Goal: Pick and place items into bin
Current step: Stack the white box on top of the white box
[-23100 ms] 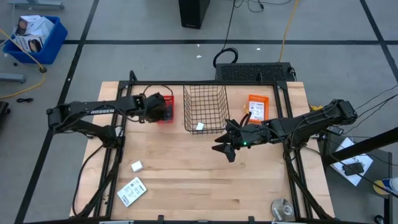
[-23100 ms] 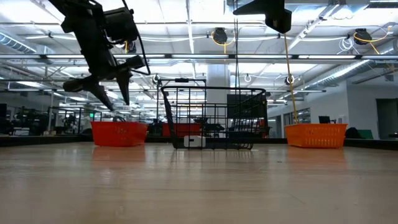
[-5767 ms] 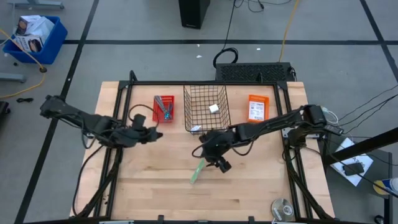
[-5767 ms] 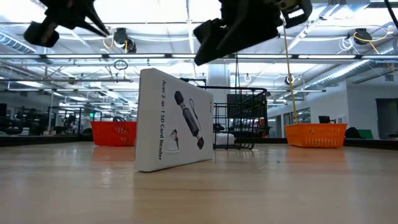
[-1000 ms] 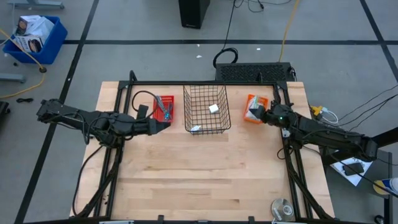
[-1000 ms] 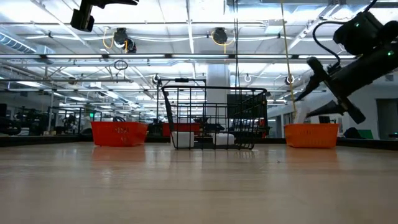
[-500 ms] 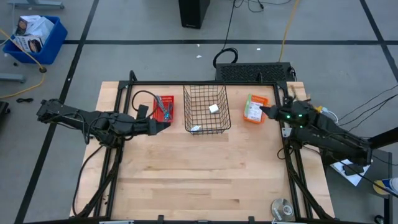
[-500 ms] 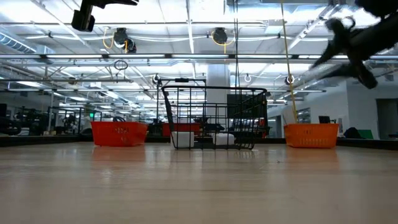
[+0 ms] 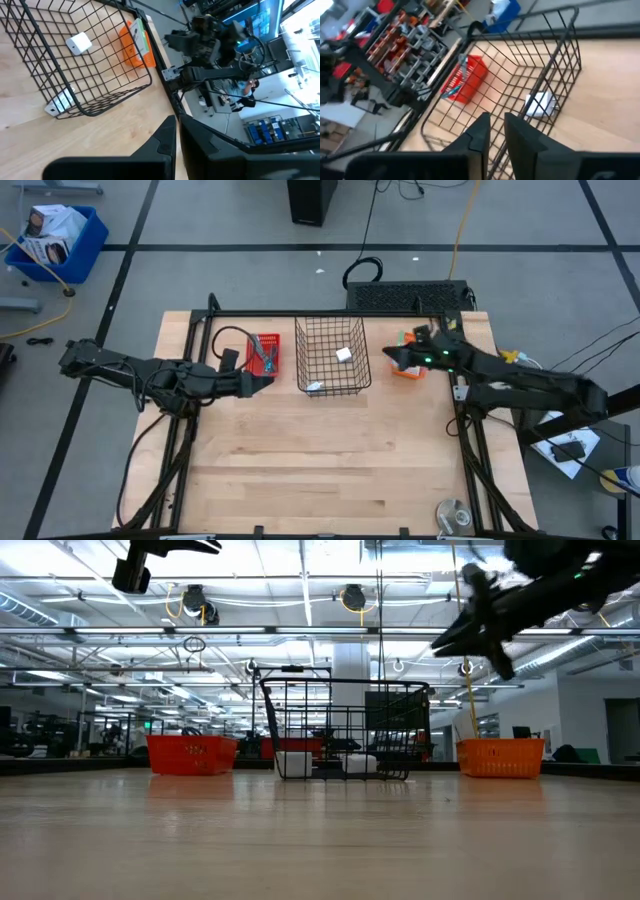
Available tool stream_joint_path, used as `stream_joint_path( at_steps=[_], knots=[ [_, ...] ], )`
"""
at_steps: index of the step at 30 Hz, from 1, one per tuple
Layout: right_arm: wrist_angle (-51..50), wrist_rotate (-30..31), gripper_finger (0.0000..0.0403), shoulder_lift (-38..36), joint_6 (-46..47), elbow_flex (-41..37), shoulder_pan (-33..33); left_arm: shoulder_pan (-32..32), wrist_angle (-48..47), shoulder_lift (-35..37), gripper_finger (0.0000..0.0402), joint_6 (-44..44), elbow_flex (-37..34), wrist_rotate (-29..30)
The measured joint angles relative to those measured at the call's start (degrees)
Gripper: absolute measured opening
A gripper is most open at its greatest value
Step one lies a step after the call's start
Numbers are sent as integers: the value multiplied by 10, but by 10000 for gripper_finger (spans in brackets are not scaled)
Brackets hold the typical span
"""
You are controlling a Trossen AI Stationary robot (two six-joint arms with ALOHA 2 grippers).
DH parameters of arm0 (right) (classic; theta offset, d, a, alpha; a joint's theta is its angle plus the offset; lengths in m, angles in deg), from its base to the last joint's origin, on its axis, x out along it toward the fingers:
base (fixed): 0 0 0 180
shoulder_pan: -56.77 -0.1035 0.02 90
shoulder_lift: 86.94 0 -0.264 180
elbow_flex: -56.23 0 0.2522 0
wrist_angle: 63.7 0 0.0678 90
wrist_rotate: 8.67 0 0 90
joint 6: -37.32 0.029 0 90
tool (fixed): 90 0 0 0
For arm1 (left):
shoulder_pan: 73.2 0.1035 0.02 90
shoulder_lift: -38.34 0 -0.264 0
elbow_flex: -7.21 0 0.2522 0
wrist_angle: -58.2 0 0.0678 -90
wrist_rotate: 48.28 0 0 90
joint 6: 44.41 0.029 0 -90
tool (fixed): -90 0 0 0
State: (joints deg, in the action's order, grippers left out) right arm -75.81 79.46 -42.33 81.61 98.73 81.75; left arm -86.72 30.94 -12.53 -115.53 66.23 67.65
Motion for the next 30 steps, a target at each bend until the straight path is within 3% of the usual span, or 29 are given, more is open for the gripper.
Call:
stream_joint_path(
  at_steps=[5,11,13,18,22,24,26,30],
  knots=[
    [41,1,15,102,15,0,6,0,1,0,26,-13,0,-4],
    [25,56,3,131,-3,0,4,-1,1,0,26,-13,0,-5],
    [-33,78,1,124,6,16,4,-1,1,0,26,-12,0,-5],
    [-323,156,1,122,10,115,-1,1,0,0,26,-6,0,-4],
    [-445,240,1,114,2,188,-21,11,0,0,26,6,0,-1],
    [-460,268,0,111,-3,210,-27,17,0,0,26,6,0,0],
    [-414,260,0,109,-11,216,-25,22,0,0,26,7,0,1],
    [-347,168,0,136,-26,217,-1,30,0,0,26,18,0,0]
  ],
)
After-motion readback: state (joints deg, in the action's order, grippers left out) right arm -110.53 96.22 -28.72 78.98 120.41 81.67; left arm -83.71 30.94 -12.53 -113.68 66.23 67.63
